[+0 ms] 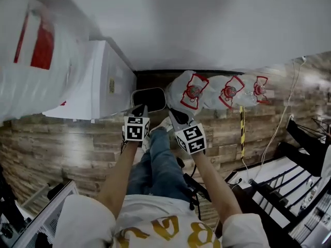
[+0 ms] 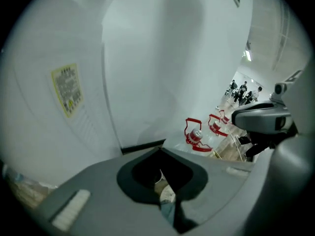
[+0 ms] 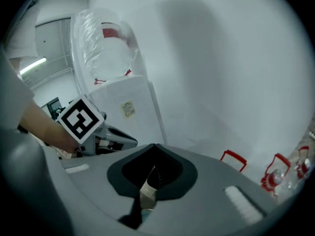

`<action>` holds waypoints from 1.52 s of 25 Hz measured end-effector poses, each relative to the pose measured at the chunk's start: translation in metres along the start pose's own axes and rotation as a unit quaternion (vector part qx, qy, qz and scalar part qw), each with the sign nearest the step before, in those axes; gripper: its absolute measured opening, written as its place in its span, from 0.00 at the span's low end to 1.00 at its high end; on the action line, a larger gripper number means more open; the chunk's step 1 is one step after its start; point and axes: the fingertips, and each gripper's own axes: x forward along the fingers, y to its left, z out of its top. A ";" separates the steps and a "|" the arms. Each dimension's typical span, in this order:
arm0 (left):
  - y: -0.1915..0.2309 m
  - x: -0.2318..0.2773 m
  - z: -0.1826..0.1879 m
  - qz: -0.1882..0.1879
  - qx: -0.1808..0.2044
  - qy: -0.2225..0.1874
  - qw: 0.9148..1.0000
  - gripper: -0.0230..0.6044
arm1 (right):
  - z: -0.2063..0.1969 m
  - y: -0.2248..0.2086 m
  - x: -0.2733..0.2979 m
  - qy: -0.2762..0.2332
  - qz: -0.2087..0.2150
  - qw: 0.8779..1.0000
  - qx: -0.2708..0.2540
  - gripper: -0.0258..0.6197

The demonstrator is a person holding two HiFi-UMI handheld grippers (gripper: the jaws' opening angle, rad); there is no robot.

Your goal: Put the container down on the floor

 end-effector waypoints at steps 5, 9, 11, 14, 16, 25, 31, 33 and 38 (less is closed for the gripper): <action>-0.015 -0.064 0.045 -0.016 0.007 -0.067 0.998 0.04 | 0.058 0.016 -0.046 -0.044 0.004 0.998 -0.047 0.08; -0.014 -0.119 0.081 -0.015 0.028 -0.124 0.992 0.04 | 0.108 0.031 -0.084 -0.089 -0.016 0.994 -0.060 0.08; -0.015 -0.149 0.091 -0.017 0.023 -0.144 0.989 0.04 | 0.124 0.039 -0.098 -0.108 -0.033 0.992 -0.046 0.08; -0.014 -0.192 0.100 -0.025 -0.006 -0.174 0.984 0.04 | 0.147 0.054 -0.122 -0.146 -0.067 0.986 -0.044 0.08; -0.009 -0.216 0.104 -0.023 -0.011 -0.189 0.982 0.04 | 0.160 0.070 -0.136 -0.168 -0.087 0.980 -0.064 0.08; -0.005 -0.262 0.127 -0.027 0.000 -0.247 0.969 0.04 | 0.171 0.087 -0.152 -0.198 -0.119 0.972 -0.037 0.08; -0.002 -0.262 0.124 -0.038 -0.008 -0.244 0.969 0.04 | 0.169 0.092 -0.147 -0.190 -0.123 0.974 -0.030 0.08; 0.001 -0.263 0.123 -0.032 -0.008 -0.243 0.970 0.04 | 0.168 0.095 -0.145 -0.188 -0.120 0.974 -0.030 0.08; 0.003 -0.261 0.118 -0.031 0.000 -0.238 0.971 0.04 | 0.167 0.101 -0.138 -0.182 -0.112 0.976 -0.033 0.08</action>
